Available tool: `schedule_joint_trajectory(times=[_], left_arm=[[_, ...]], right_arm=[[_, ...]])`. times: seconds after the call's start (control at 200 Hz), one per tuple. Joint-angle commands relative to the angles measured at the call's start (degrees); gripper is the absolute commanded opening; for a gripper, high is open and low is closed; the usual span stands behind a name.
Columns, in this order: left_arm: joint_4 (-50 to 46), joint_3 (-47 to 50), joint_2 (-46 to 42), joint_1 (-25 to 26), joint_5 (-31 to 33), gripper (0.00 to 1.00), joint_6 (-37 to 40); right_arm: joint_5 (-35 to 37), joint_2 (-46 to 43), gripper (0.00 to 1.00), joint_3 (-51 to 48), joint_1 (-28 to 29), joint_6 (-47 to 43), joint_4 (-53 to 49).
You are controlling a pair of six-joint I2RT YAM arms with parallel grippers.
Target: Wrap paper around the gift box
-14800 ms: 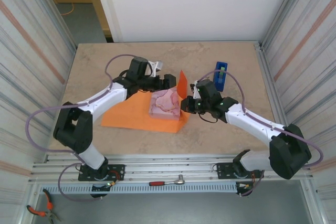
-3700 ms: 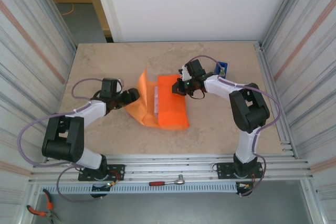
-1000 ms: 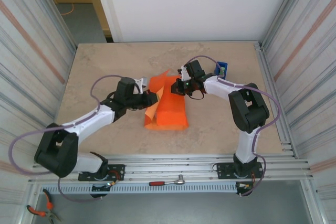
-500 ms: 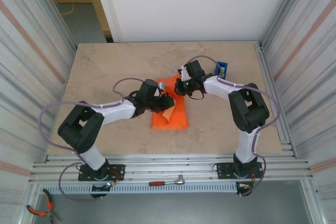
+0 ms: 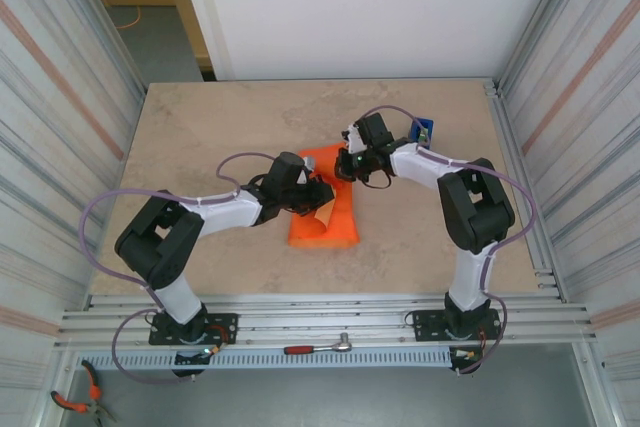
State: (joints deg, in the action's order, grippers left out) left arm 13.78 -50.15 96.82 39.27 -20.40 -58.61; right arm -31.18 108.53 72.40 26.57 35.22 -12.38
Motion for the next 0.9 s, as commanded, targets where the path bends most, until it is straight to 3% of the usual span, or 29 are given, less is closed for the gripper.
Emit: schedule_joint_trajectory(times=[0.0,0.19,0.381,0.576,0.892], left_arm=[[-4.11,0.73,1.44,0.37,2.56,0.04,-0.58],[-4.2,0.84,1.62,0.37,2.62,0.04,-0.52],[-4.68,0.65,1.36,0.37,2.87,0.04,-0.07],[-5.34,0.13,1.27,0.37,3.0,0.04,0.4],[-5.78,-0.5,1.33,0.38,2.92,0.04,0.7]], right_arm=[[1.34,-6.23,0.26,-0.28,-3.78,2.19,-3.94],[3.69,-12.79,0.55,-3.1,-6.04,3.62,-4.4],[6.38,-12.22,0.69,-5.36,-4.3,4.36,-4.15],[8.42,-8.99,0.76,-5.1,-1.96,5.16,-4.21],[8.84,-5.16,0.77,-4.11,0.28,5.47,-3.98]])
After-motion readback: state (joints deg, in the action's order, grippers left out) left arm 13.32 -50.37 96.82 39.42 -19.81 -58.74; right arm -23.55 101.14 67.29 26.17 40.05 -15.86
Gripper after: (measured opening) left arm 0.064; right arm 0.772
